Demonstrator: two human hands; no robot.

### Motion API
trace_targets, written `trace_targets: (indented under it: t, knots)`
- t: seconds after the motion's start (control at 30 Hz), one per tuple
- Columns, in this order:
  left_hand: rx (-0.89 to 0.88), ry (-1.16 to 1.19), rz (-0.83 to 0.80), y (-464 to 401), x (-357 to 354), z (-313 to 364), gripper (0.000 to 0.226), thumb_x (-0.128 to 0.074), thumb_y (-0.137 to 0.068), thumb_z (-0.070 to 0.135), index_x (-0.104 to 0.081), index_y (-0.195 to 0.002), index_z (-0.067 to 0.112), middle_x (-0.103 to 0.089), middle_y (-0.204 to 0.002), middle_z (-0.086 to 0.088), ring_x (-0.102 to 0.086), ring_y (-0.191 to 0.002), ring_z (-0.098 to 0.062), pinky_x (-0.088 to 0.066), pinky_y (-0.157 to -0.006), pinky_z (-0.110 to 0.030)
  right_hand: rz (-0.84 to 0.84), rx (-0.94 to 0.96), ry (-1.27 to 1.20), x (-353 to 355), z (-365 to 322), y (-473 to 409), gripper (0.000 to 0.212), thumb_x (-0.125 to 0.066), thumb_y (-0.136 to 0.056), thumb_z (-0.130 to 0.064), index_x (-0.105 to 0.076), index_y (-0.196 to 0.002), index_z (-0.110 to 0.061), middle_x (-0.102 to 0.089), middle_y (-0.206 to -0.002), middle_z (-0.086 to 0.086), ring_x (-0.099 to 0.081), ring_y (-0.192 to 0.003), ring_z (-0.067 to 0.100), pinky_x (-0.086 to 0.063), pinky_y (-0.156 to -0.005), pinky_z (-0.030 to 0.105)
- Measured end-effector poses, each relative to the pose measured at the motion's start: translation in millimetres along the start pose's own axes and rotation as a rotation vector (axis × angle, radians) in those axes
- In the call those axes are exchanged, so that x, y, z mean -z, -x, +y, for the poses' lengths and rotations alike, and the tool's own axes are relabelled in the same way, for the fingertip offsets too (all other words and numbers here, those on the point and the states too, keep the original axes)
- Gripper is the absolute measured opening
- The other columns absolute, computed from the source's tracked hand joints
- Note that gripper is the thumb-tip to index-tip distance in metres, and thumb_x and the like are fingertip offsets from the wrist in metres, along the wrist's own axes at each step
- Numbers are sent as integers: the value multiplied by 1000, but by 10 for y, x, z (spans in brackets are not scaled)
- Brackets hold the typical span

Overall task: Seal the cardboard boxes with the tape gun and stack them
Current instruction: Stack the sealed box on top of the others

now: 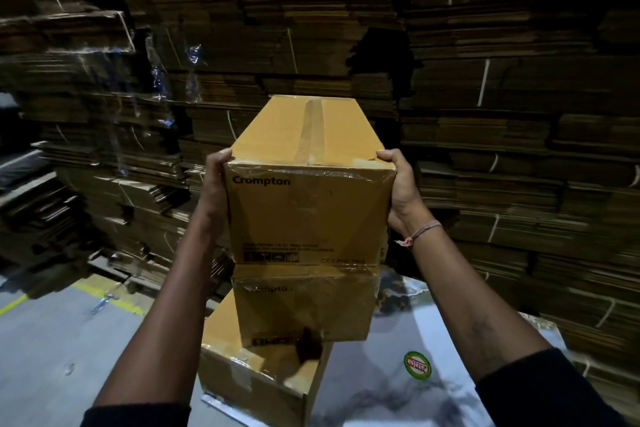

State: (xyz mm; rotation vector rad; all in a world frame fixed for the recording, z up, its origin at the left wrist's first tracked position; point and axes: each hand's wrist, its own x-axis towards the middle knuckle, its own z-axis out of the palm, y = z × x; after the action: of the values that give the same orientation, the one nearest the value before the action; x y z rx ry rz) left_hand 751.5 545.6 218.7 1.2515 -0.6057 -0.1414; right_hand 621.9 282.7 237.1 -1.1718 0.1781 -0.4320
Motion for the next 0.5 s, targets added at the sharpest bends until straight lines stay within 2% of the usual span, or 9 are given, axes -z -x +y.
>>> trace_targets:
  t: [0.1, 0.37, 0.43, 0.5]
  knots:
    - [-3, -1, 20, -25, 26, -28, 71, -31, -98, 60, -61, -136, 8, -70, -120, -20, -68, -105, -35, -56, -84, -45, -9, 9, 6, 13, 23, -19, 54, -50, -102, -44, -60, -138, -5, -75, -96, 11, -73, -78, 24, -61, -67, 33]
    - [-3, 38, 45, 19, -32, 22, 72, -35, -95, 59, -59, -136, 4, -75, -108, -12, -71, -95, -29, -60, -72, -37, -28, -1, -38, 19, 22, -19, 53, -48, -104, -44, -61, -137, -5, -76, -92, 10, -73, -73, 22, -61, -62, 31]
    - [12, 19, 56, 31, -23, 30, 66, -34, -97, 58, -61, -138, 15, -76, -112, -8, -70, -101, -29, -59, -76, -40, -23, -4, -56, 8, 9, -18, 50, -48, -104, -42, -61, -138, -7, -75, -93, 11, -72, -73, 22, -60, -61, 30]
    - [19, 1, 79, 36, -15, 55, 54, -35, -98, 56, -58, -143, 35, -71, -127, -2, -68, -113, -28, -59, -86, -46, -15, -8, -47, 17, -27, -36, 46, -49, -103, -38, -63, -138, -11, -73, -100, 12, -71, -77, 23, -60, -63, 31]
